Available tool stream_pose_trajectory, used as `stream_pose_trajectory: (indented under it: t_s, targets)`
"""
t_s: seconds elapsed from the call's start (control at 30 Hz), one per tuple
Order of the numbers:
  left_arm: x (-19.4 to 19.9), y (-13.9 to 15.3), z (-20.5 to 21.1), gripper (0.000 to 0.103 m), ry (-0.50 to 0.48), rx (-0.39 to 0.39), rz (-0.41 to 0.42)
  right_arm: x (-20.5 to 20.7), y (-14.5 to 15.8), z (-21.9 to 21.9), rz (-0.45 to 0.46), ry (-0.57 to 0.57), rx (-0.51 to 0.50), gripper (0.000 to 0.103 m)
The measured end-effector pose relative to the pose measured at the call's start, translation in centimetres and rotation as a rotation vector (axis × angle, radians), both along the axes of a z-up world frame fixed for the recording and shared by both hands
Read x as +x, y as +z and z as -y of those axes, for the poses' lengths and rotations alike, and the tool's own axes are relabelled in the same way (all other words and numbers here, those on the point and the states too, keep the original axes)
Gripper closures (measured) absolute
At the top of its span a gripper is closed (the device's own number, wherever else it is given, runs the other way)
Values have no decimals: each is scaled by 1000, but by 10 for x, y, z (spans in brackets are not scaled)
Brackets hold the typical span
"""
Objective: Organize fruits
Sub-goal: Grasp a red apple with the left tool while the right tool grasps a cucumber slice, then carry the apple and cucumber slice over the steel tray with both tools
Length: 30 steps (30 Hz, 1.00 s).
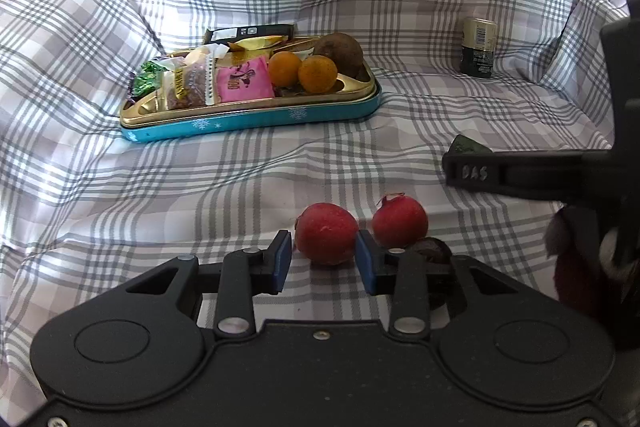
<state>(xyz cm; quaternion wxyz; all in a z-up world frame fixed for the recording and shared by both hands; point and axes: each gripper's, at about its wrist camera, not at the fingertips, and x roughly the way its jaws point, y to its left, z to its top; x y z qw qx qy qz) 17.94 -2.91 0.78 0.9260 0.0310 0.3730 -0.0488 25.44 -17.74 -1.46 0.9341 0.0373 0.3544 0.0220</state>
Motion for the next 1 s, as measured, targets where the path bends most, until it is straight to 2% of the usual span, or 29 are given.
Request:
stream_pose_trajectory:
  t_s: [0.2,0.4,0.57,0.67,0.83,0.97,1.0]
  targets:
    - [4,-2,5,54,-13,10,17,1,-5,-6,-2,25,-46,54]
    - [8,-3,7,53,-28,12,19,2,-5,-4,-7,16,-44,55]
    - [8,-4,0,53,-16,-14,7,0,-4,-6,4,20,-66,57]
    - [13,-7,-5,49,-2,-43,-19,0,-2,-2,14,1,-48,57]
    - [25,-13,-11,49,25,-85,-59,1,0,3,13,-25,-24,57]
    - [30,-15,-12,49,32,-96,-56,2,1,4,16,-29,-18,57]
    - [29,-15,-11,52,29,-94,-45,1,1,4,17,-28,-18,57]
